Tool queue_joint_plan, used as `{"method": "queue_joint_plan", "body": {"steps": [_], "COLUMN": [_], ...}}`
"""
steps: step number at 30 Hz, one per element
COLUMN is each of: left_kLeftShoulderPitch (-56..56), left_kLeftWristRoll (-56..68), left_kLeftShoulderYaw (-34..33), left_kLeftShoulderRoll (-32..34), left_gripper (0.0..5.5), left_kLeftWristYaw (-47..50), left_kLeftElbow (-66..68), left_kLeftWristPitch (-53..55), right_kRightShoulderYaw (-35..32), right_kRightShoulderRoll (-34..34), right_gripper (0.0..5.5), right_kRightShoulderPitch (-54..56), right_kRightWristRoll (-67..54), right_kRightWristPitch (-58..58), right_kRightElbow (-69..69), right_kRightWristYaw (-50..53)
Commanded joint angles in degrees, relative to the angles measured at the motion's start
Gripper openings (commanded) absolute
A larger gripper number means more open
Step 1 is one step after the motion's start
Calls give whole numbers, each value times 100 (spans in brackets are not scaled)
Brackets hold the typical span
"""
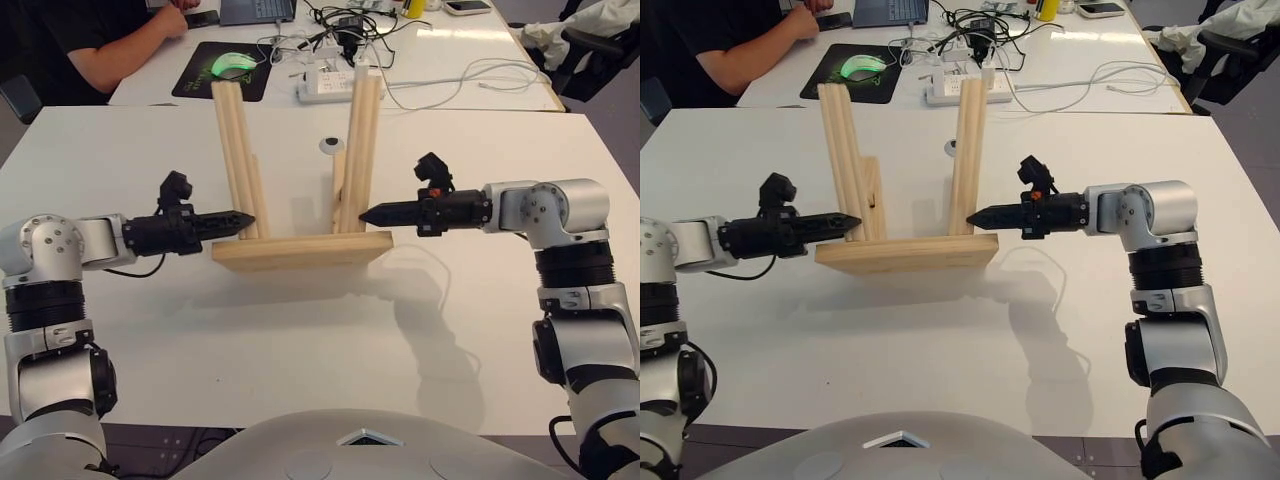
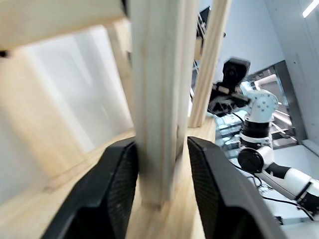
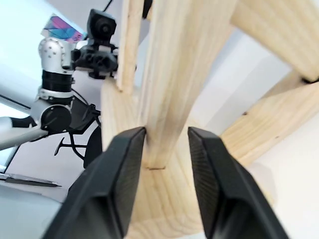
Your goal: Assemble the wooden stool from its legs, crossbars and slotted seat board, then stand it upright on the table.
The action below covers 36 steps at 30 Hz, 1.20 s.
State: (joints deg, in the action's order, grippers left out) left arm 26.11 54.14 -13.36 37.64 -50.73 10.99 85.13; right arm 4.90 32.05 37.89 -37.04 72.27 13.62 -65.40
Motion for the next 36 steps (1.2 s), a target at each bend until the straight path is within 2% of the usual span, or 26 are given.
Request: {"method": "queue_joint_plan", "body": {"steps": [1, 6, 10, 14, 20, 24, 36], "left_kLeftShoulderPitch": [369, 584, 607, 364, -848, -1790, -1788], "left_kLeftWristRoll": [214, 112, 41, 137, -61, -1014, 44], "left_kLeftShoulderYaw": [-155, -543, -905, -941, -279, 639, -758], "left_kLeftShoulderRoll": [-62, 123, 431, 551, 753, 1232, 1076], "left_gripper": [247, 309, 309, 309, 309, 309, 309], "left_kLeftWristYaw": [-138, -98, -215, -350, -755, -1026, -1050], "left_kLeftElbow": [116, 560, 859, 509, -1093, -1472, -378], "left_kLeftWristPitch": [90, -59, -369, -389, -925, -1977, -1525], "right_kRightShoulderYaw": [-206, -899, -1381, -1556, -1185, -975, -885], "right_kRightShoulderRoll": [-214, -396, -433, -362, -132, 8, 401], "right_gripper": [235, 309, 309, 309, 309, 309, 309], "right_kRightShoulderPitch": [190, 436, 446, 319, -464, -777, -1098], "right_kRightWristRoll": [-41, -244, -393, -503, -388, -489, -575], "right_kRightWristPitch": [176, 355, 446, 463, -183, -243, -534], "right_kRightElbow": [322, 924, 1201, 1216, 40, -544, -710], "right_kRightWristYaw": [363, 711, 922, 911, 669, 532, 106]}}
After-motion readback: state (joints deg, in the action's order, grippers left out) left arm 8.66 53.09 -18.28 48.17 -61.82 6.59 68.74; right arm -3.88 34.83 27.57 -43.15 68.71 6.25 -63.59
